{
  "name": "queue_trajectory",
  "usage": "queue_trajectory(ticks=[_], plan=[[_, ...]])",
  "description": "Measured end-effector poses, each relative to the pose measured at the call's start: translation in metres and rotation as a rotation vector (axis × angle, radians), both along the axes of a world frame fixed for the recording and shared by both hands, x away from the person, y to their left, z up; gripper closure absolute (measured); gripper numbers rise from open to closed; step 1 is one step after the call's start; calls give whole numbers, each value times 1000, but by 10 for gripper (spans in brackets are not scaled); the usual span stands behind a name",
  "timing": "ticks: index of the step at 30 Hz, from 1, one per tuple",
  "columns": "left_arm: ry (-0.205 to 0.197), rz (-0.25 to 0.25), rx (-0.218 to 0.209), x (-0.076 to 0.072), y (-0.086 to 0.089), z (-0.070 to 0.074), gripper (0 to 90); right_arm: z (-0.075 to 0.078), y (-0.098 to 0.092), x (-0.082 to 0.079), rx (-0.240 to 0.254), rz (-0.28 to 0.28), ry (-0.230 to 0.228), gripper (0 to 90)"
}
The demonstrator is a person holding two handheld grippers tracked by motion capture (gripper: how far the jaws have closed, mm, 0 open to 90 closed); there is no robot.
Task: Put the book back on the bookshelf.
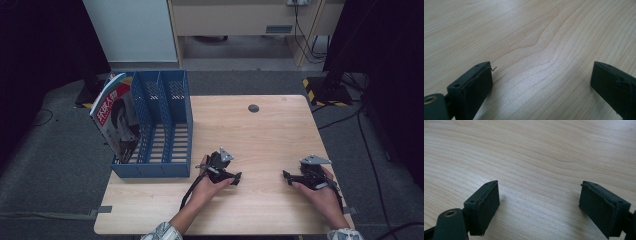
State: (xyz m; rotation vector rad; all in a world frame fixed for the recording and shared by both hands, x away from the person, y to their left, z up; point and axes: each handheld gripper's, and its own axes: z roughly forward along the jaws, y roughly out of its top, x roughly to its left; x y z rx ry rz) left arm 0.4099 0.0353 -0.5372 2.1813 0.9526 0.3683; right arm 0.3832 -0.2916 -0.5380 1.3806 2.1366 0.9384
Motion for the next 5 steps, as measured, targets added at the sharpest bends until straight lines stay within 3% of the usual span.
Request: queue_trajectory(ticks=[5], plan=[[-3,13,20,-1,-2,0,20,0,0,0,-1,1,0,168]])
